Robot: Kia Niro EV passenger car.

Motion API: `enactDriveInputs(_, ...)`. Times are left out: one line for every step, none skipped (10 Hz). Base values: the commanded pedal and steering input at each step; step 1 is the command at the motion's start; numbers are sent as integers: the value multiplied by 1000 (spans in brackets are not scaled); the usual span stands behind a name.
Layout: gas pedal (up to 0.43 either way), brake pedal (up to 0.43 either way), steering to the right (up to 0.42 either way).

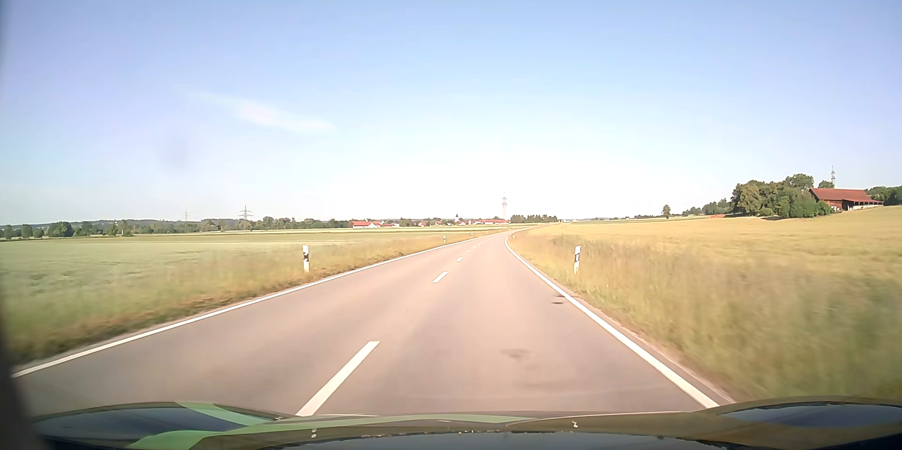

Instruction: Follow the waypoints while adhering to traffic rules and regulations

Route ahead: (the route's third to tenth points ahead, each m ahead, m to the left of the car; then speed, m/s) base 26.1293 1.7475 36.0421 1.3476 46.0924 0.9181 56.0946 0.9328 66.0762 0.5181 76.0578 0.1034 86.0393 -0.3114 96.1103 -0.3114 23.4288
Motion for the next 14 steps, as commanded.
enactDriveInputs(248,0,2)
enactDriveInputs(248,0,2)
enactDriveInputs(248,0,2)
enactDriveInputs(248,0,2)
enactDriveInputs(248,0,2)
enactDriveInputs(248,0,2)
enactDriveInputs(248,0,2)
enactDriveInputs(248,0,2)
enactDriveInputs(248,0,2)
enactDriveInputs(248,0,2)
enactDriveInputs(248,0,2)
enactDriveInputs(248,0,2)
enactDriveInputs(248,0,2)
enactDriveInputs(248,0,2)
